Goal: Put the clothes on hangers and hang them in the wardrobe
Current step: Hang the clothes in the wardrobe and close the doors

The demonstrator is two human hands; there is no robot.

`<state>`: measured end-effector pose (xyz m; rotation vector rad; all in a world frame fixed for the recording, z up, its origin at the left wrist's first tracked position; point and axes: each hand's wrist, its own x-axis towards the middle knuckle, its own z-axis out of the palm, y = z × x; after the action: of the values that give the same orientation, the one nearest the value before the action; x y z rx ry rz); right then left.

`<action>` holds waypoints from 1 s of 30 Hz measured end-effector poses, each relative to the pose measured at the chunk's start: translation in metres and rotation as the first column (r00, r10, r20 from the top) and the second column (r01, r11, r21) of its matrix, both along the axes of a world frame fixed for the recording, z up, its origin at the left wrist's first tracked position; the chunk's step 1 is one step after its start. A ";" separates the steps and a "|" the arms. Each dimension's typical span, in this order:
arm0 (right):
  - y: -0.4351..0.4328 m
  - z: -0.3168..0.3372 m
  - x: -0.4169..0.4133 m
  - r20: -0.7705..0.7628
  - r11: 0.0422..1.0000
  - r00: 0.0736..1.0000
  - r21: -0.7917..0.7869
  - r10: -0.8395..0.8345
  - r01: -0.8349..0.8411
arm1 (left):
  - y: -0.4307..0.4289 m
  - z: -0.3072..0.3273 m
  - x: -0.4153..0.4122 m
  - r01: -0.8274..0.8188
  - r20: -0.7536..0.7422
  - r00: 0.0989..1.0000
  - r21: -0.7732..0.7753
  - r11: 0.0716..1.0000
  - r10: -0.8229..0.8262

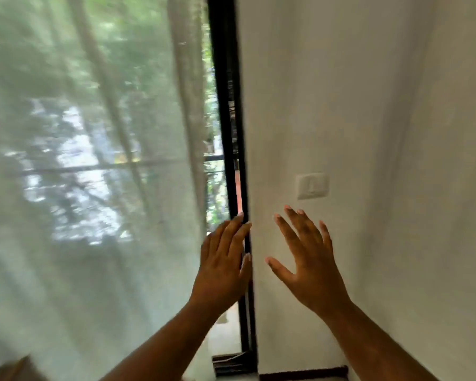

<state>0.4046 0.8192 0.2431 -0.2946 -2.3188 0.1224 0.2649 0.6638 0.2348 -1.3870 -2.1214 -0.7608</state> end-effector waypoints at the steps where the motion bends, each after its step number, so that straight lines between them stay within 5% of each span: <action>1: -0.016 -0.001 -0.020 0.009 0.998 0.998 -0.019 0.065 -0.064 | -0.025 -0.003 -0.016 -0.046 0.011 0.999 0.015 0.999 0.046; 11: -0.237 -0.028 -0.227 0.074 0.822 0.823 -0.151 0.563 -0.549 | -0.289 -0.071 -0.143 -0.554 0.162 0.827 0.073 0.830 0.538; 21: -0.442 -0.100 -0.344 0.271 0.593 0.528 -0.370 0.805 -0.715 | -0.504 -0.131 -0.172 -0.857 0.309 0.443 -0.127 0.499 0.841; 25: -0.494 -0.155 -0.376 0.404 0.577 0.415 -0.631 0.815 -0.519 | -0.561 -0.179 -0.173 -0.880 0.367 0.288 -0.262 0.395 0.885; 28: -0.515 -0.187 -0.395 0.516 0.575 0.330 -0.811 0.790 -0.110 | -0.583 -0.217 -0.176 -0.727 0.418 0.075 -0.599 0.336 0.905; 30: -0.527 -0.204 -0.402 0.530 0.487 0.269 -0.847 0.804 0.215 | -0.594 -0.238 -0.173 -0.567 0.421 -0.028 -0.754 0.332 0.907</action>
<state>0.0028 0.2921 0.0389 -0.2984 -3.2843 1.8748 0.0915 0.0700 -0.0037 0.5785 -3.3263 -0.5004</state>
